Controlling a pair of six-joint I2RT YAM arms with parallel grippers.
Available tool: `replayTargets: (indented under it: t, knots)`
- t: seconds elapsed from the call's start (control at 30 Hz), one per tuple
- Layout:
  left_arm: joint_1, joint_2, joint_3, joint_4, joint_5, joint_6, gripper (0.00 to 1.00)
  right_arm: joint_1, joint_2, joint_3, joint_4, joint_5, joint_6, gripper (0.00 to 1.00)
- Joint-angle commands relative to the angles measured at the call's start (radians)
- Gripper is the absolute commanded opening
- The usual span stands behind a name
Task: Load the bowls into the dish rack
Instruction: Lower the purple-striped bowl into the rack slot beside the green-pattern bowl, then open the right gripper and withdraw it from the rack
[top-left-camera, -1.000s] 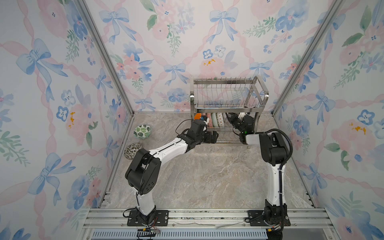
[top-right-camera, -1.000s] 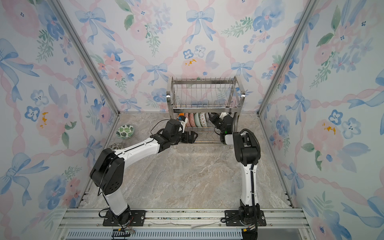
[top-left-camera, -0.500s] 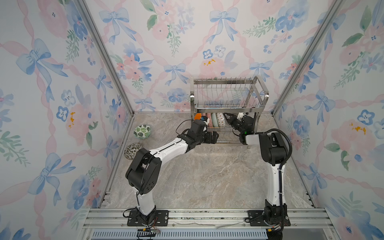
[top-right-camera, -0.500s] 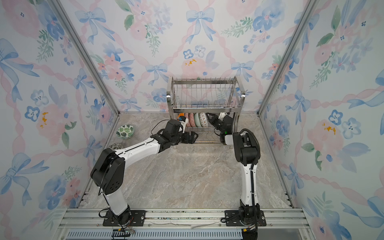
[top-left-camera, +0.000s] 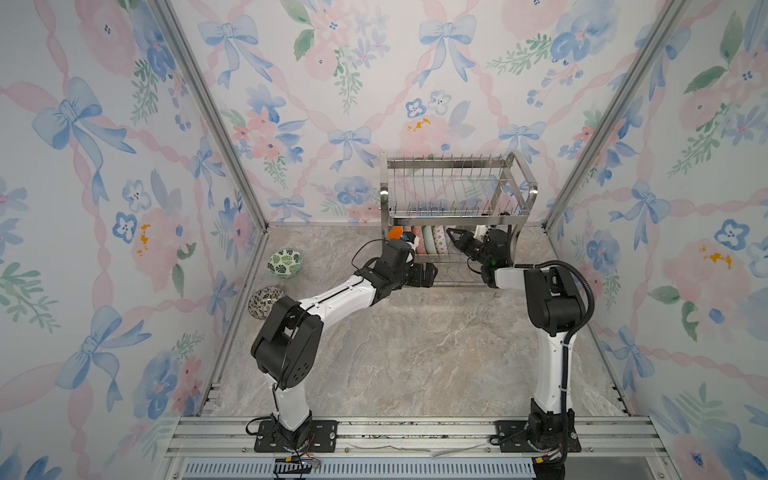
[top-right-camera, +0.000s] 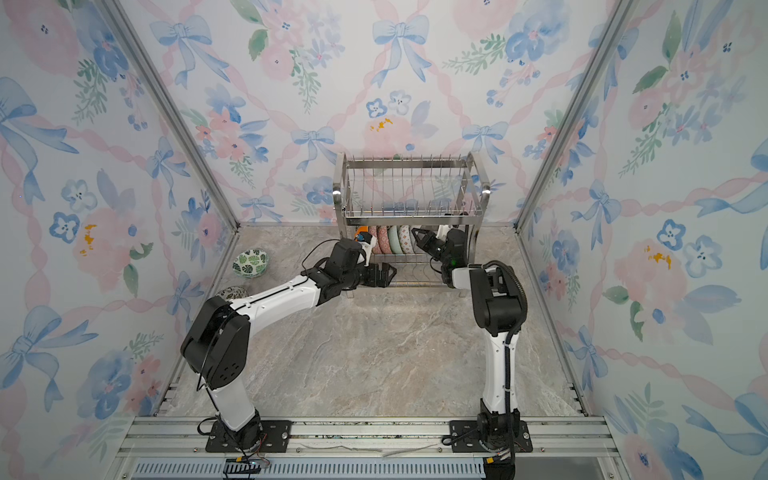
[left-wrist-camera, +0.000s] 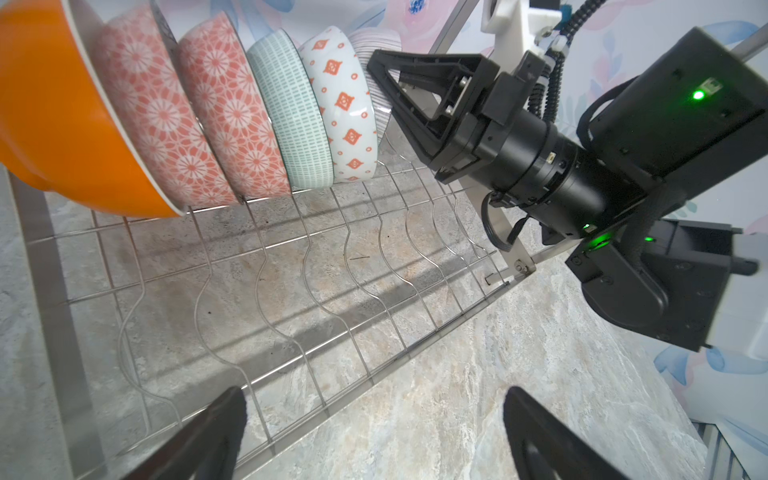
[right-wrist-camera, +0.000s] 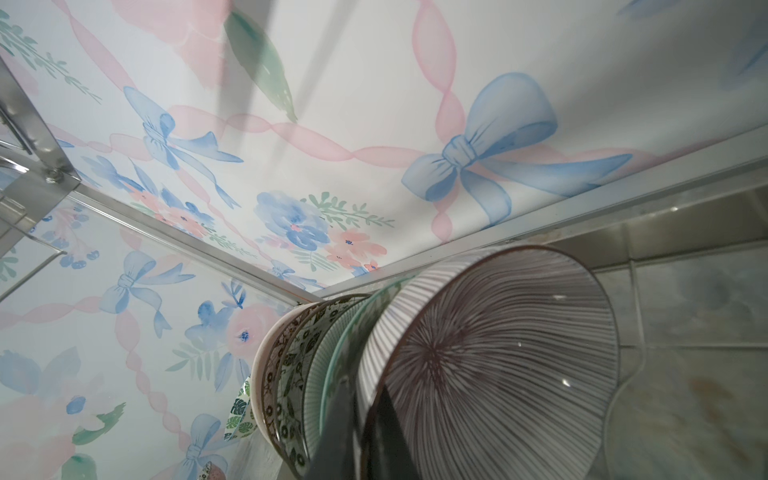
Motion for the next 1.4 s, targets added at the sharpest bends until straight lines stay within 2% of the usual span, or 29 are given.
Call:
replayTargets:
  t: [0.0,0.43,0.93,1.37]
  knots:
    - [0.007,0.013,0.019,0.007,0.019,0.010,0.98,-0.023,-0.045,-0.029,-0.152,0.007,-0.084,0.07]
    - [0.004,0.009,0.016,0.009,0.016,0.009,0.98,-0.032,-0.100,-0.017,-0.328,0.045,-0.213,0.16]
    - [0.001,0.008,0.014,0.010,0.019,0.004,0.98,-0.032,-0.140,-0.036,-0.362,0.048,-0.225,0.24]
    - [-0.003,-0.003,0.007,0.017,0.022,-0.001,0.98,-0.027,-0.202,-0.077,-0.367,0.055,-0.260,0.36]
